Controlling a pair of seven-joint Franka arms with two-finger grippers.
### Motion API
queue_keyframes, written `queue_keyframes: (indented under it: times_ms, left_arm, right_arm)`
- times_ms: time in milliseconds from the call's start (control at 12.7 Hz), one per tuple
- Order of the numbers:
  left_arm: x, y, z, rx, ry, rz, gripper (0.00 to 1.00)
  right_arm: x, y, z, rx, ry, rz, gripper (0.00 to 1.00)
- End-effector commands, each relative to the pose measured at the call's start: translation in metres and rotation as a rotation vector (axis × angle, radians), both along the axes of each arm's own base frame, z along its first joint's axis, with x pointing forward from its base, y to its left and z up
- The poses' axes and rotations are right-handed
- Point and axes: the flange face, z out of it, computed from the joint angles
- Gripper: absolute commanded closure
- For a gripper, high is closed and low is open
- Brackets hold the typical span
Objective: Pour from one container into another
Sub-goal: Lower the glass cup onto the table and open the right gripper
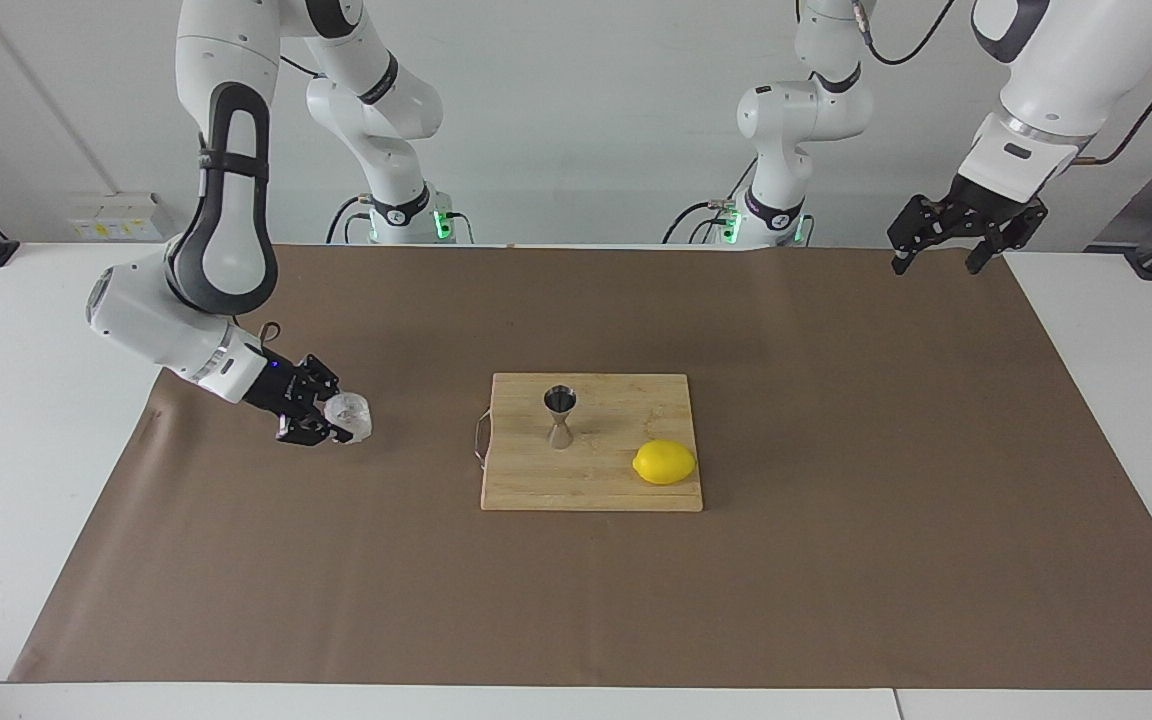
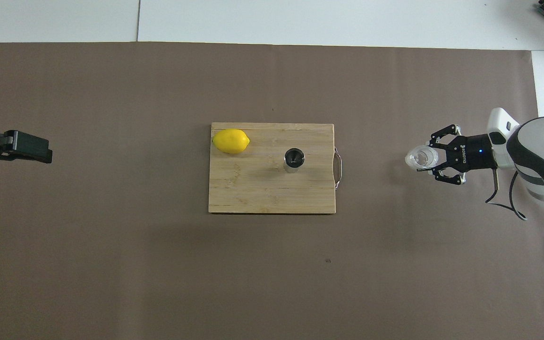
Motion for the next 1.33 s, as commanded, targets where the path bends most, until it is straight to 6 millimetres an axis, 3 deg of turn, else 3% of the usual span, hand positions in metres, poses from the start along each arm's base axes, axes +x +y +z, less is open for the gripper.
queue_keyframes:
  times_ms: [0, 235, 549, 706, 863, 1020, 1256]
  left_arm:
    - [-0.009, 0.002, 0.001, -0.008, 0.005, -0.001, 0.0]
    - [-0.009, 0.002, 0.001, -0.006, 0.005, -0.001, 0.0]
    - [-0.009, 0.002, 0.001, -0.006, 0.005, -0.001, 0.0]
    - [-0.009, 0.002, 0.001, -0.006, 0.005, -0.001, 0.0]
    - [-0.009, 0.003, 0.001, -0.006, 0.005, 0.001, 0.0]
    - [-0.009, 0.002, 0.001, -0.007, 0.005, -0.001, 0.0]
    - [-0.009, 0.002, 0.001, -0.006, 0.005, -0.001, 0.0]
  right_arm:
    - [-0.002, -0.009, -0.022, 0.048, -0.021, 0.026, 0.73]
    - [-0.008, -0.024, -0.034, 0.043, -0.021, 0.019, 0.72]
    - [-0.023, -0.035, -0.046, 0.025, 0.002, -0.01, 0.62]
    - [-0.023, -0.038, -0.045, 0.027, 0.001, -0.015, 0.0]
    - [-0.022, -0.049, -0.036, 0.027, -0.009, -0.029, 0.0]
    - [-0.019, -0.049, 0.005, -0.007, -0.051, -0.04, 0.0]
    - [-0.027, -0.052, 0.097, -0.212, 0.014, -0.127, 0.0]
